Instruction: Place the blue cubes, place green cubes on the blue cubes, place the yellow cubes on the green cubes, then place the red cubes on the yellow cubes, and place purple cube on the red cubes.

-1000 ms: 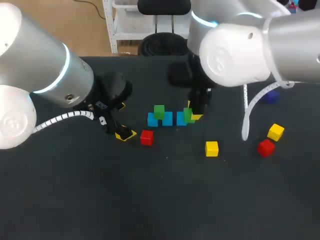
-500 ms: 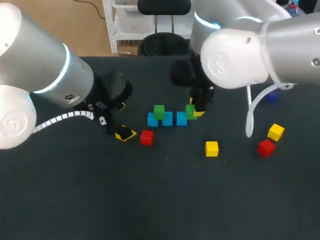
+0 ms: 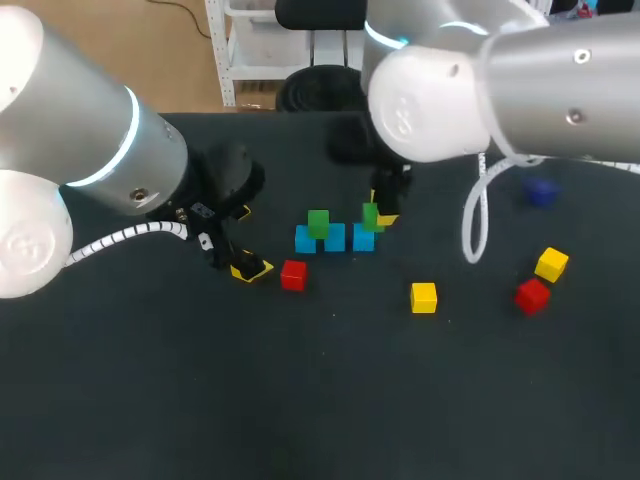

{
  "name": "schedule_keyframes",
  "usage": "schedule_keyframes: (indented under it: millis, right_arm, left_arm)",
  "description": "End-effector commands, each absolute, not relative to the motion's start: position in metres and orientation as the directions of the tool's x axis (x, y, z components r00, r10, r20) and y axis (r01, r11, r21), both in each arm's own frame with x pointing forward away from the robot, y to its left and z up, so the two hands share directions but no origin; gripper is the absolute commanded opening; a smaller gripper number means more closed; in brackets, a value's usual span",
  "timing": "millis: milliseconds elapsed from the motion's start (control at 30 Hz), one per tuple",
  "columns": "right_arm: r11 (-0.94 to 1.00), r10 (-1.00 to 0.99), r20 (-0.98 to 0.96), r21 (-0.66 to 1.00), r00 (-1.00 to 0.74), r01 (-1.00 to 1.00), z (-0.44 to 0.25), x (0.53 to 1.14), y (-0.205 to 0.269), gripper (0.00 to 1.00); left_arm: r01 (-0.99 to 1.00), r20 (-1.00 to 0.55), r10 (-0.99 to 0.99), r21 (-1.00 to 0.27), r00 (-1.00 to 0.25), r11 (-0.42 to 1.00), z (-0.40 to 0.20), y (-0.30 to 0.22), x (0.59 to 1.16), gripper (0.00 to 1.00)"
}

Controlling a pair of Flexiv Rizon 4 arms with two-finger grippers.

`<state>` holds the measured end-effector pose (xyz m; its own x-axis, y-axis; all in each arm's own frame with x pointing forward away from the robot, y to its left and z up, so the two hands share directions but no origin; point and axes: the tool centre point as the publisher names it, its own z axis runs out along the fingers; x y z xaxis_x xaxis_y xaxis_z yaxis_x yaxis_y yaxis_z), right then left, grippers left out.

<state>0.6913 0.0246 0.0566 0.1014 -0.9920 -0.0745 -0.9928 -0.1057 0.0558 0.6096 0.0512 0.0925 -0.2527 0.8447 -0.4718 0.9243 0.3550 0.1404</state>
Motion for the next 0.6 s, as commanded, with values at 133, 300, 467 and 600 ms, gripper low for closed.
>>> schedule_keyframes:
  millis: [133, 300, 467, 600]
  right_arm:
    - [-0.079, -0.995, -0.06, 0.065, 0.075, -0.995, 0.057, 0.697, 0.035, 0.0]
    - [-0.067, -0.996, -0.059, 0.064, 0.064, -0.996, 0.055, 0.697, 0.039, 0.0]
    - [-0.071, -0.996, -0.055, 0.073, 0.067, -0.995, 0.052, 0.695, 0.043, 0.0]
    - [-0.073, -0.996, -0.053, 0.077, 0.069, -0.994, 0.05, 0.695, 0.045, 0.0]
  left_arm:
    - [0.924, -0.469, 0.846, 0.14, -0.254, 0.356, 0.093, 0.051, 0.61, 1.0]
    - [0.924, -0.469, 0.846, 0.14, -0.254, 0.356, 0.093, 0.051, 0.61, 1.0]
    - [0.924, -0.469, 0.846, 0.14, -0.254, 0.356, 0.093, 0.051, 0.61, 1.0]
    - [0.924, -0.469, 0.846, 0.14, -0.254, 0.356, 0.093, 0.051, 0.61, 1.0]
